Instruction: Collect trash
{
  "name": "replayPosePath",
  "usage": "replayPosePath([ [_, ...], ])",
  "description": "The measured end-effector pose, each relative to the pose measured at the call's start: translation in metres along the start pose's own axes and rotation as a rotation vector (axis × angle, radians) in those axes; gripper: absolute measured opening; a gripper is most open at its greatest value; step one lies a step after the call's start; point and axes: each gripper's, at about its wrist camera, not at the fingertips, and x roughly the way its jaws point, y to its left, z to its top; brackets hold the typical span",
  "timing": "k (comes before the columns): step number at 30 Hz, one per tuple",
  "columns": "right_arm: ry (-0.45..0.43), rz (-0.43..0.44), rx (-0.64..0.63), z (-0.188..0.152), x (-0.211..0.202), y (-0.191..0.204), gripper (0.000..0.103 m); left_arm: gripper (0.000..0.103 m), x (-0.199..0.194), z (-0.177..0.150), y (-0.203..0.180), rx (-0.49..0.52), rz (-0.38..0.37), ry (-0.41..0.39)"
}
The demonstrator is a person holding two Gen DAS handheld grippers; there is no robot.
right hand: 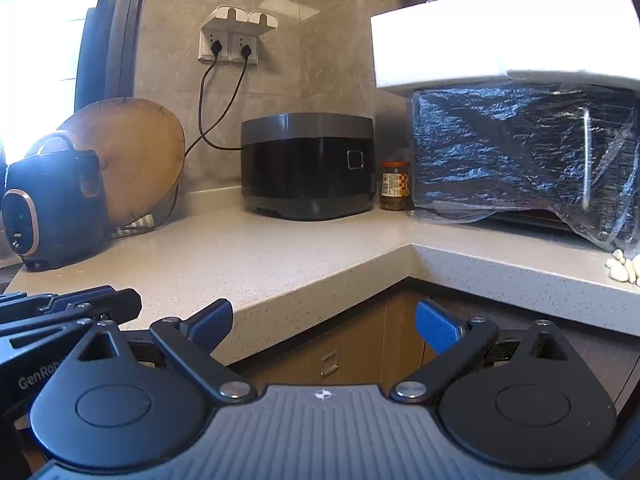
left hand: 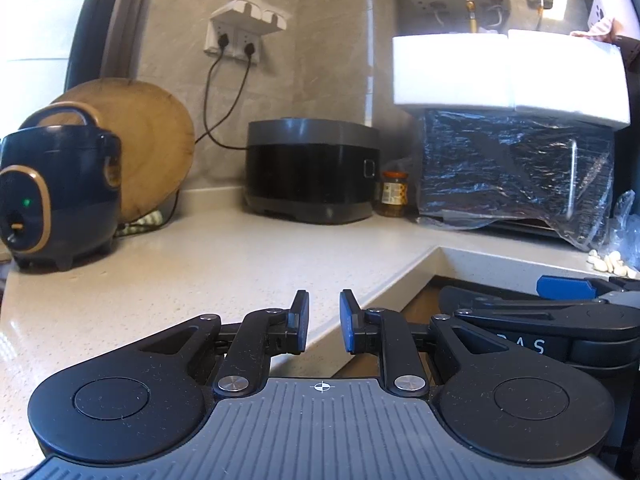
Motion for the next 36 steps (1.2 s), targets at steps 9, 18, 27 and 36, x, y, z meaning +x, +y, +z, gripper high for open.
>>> replayPosePath([
  [9, 0.016, -0.010, 0.013, -0.0025, 0.0055, -0.0019, 0.098, 0.021, 0.0021, -0.0014, 0.0015, -0.011, -0.003, 0.023],
  [18, 0.023, -0.014, 0.015, -0.0054, 0.0073, -0.0021, 0.099, 0.021, 0.0026, -0.0014, 0.0016, -0.012, -0.013, 0.030],
  [27, 0.020, -0.018, 0.013, -0.0056, 0.0067, -0.0014, 0.099, 0.021, 0.0033, -0.0024, 0.0038, -0.011, -0.020, 0.033],
  [36, 0.018, -0.020, 0.011, -0.0054, 0.0065, -0.0009, 0.099, 0.021, 0.0040, -0.0029, 0.0048, -0.008, -0.026, 0.035],
])
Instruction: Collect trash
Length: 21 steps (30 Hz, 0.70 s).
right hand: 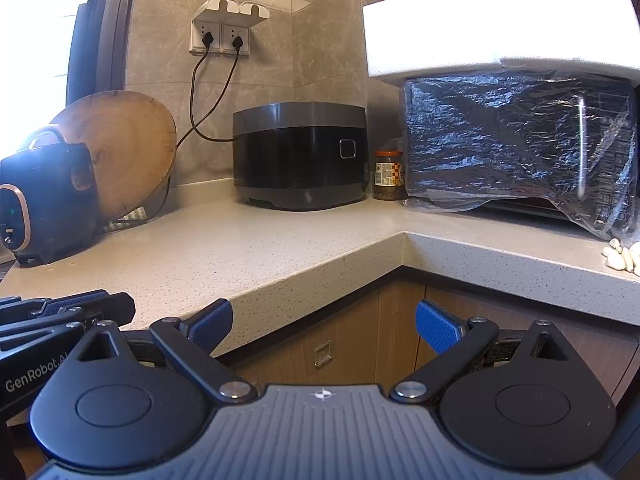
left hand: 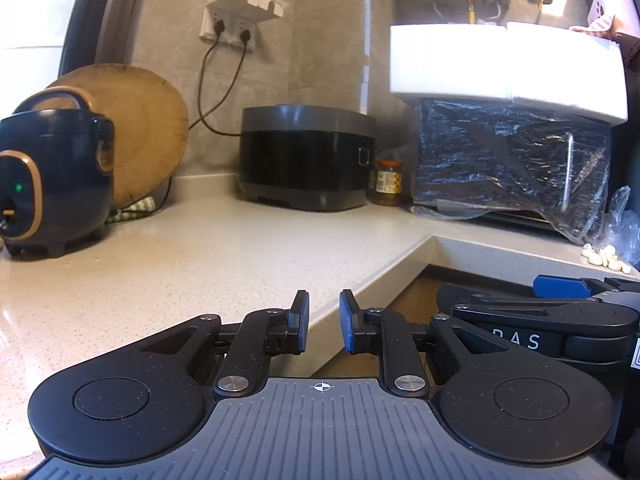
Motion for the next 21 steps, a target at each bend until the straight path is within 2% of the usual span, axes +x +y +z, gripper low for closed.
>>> replayPosePath([
  [21, -0.002, 0.008, -0.004, -0.0005, -0.0020, -0.0017, 0.099, 0.021, -0.0007, -0.0003, 0.0000, 0.008, -0.006, -0.004],
])
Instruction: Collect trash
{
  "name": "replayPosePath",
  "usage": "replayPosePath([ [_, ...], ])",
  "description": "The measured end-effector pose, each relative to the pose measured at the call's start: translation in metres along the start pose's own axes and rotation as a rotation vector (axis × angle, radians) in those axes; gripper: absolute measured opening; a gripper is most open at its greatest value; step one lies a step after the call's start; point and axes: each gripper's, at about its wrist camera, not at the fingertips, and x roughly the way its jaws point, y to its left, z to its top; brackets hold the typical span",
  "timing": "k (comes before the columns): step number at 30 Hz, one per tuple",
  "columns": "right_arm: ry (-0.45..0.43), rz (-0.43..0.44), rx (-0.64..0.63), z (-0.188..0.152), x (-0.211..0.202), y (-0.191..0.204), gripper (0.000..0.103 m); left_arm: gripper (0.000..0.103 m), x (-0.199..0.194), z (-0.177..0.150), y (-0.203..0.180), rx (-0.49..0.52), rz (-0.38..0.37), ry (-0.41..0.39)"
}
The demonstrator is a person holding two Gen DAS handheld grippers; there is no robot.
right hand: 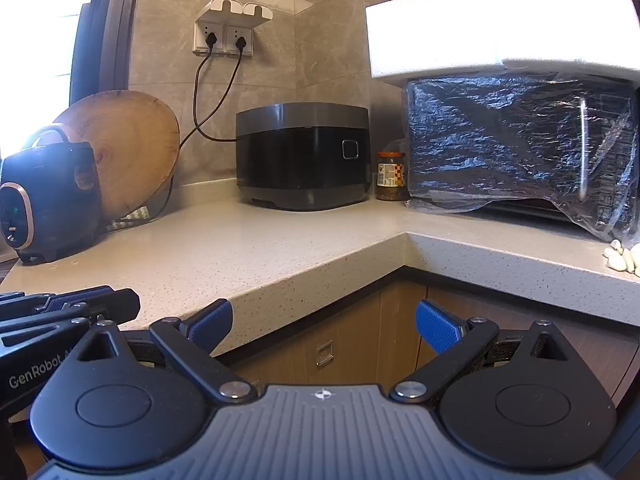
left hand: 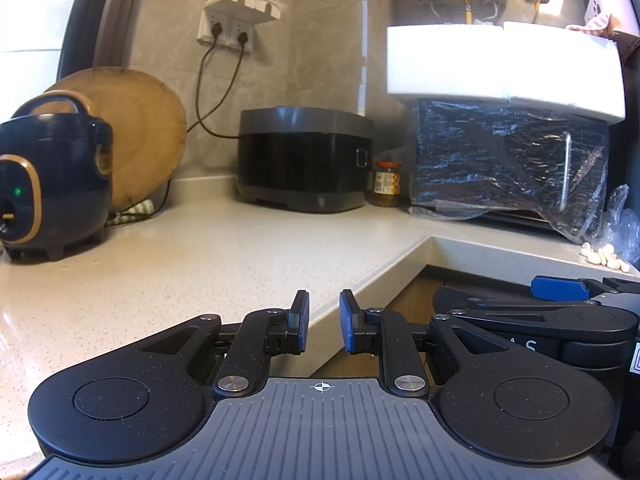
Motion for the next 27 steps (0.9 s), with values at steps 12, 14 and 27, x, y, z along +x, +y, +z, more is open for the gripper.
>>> replayPosePath([
  [12, 0.007, 0.004, 0.000, -0.001, 0.002, -0.001, 0.099, 0.021, 0.000, 0.000, 0.001, 0.000, 0.001, 0.000],
  [14, 0.006, 0.004, 0.000, -0.001, 0.003, -0.002, 0.099, 0.021, 0.001, -0.001, 0.002, -0.002, 0.002, -0.003],
  [27, -0.122, 0.172, -0.199, 0.047, 0.044, 0.042, 0.103, 0.021, 0.010, 0.027, 0.043, -0.076, 0.136, -0.008],
])
